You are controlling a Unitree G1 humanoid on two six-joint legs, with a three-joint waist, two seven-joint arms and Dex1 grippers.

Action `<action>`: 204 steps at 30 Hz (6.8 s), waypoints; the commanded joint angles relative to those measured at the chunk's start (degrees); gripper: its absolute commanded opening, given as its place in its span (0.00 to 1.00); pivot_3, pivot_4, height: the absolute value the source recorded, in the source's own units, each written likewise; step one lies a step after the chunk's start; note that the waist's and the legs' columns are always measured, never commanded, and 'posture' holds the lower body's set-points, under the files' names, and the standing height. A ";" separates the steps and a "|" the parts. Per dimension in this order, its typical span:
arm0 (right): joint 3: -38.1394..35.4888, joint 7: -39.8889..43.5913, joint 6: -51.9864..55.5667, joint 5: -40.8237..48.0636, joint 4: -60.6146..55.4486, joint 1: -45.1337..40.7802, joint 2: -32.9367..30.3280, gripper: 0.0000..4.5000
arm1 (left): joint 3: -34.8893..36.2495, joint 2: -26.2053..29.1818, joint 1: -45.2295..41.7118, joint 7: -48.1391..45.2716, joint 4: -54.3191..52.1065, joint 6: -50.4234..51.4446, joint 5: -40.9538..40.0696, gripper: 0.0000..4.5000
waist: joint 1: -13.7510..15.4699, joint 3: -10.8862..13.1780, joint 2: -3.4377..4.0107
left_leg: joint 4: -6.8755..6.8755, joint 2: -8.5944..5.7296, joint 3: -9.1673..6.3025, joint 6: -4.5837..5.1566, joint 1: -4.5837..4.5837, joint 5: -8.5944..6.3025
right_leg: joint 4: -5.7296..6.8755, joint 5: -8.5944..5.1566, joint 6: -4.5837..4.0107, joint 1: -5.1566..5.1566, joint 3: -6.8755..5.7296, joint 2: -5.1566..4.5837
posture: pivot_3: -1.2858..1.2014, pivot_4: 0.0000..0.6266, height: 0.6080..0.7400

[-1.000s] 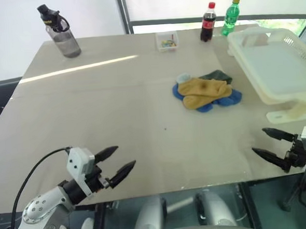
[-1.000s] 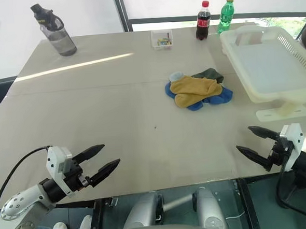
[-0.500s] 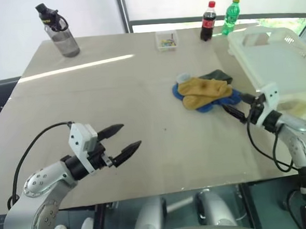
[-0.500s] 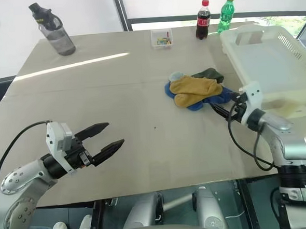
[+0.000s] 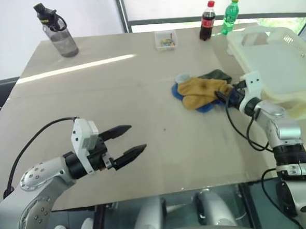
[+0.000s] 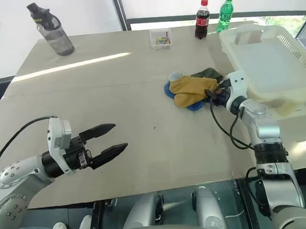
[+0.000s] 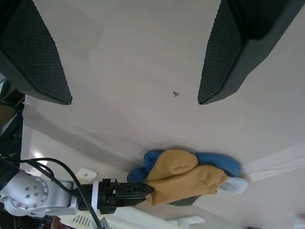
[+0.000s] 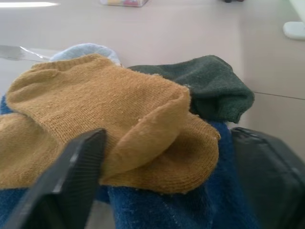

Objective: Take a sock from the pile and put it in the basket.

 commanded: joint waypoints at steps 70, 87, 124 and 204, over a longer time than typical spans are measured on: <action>-5.74 -4.26 50.13 65.97 -38.54 13.12 -14.43 0.00 | -2.52 2.17 -4.37 -5.28 2.00 -0.55 1.29 1.00 | 0.12 0.05 -0.16 | 0.01 0.13 -0.02 0.01 -0.06 -0.01 | -0.08 -0.27 0.01 -0.01 -0.02 0.09 | 0.52 0.24 1.00; 10.14 -20.91 46.34 47.25 -35.73 6.11 4.42 0.18 | -2.52 1.88 -4.06 -4.78 1.59 -0.69 1.21 1.00 | 0.05 0.06 -0.13 | -0.03 0.09 -0.07 0.01 -0.15 -0.01 | -0.05 -0.15 -0.20 -0.16 0.00 0.02 | 0.52 0.24 1.00; 19.30 7.84 13.81 5.40 -35.17 19.22 -19.02 0.50 | -3.50 2.03 -5.49 -6.45 3.35 -0.97 2.32 1.00 | 0.18 0.02 -0.22 | 0.03 0.11 -0.05 0.01 -0.04 -0.01 | -0.05 -0.27 0.01 -0.10 0.01 0.01 | 0.52 0.24 1.00; 19.58 9.06 6.07 -13.20 -17.37 -2.59 -0.61 0.42 | -5.93 1.20 -9.48 -5.51 5.14 -1.65 4.52 1.00 | 0.04 0.11 -0.14 | -0.06 0.03 -0.04 0.00 -0.09 0.00 | 0.00 0.01 0.01 -0.16 -0.01 0.01 | 0.52 0.24 1.00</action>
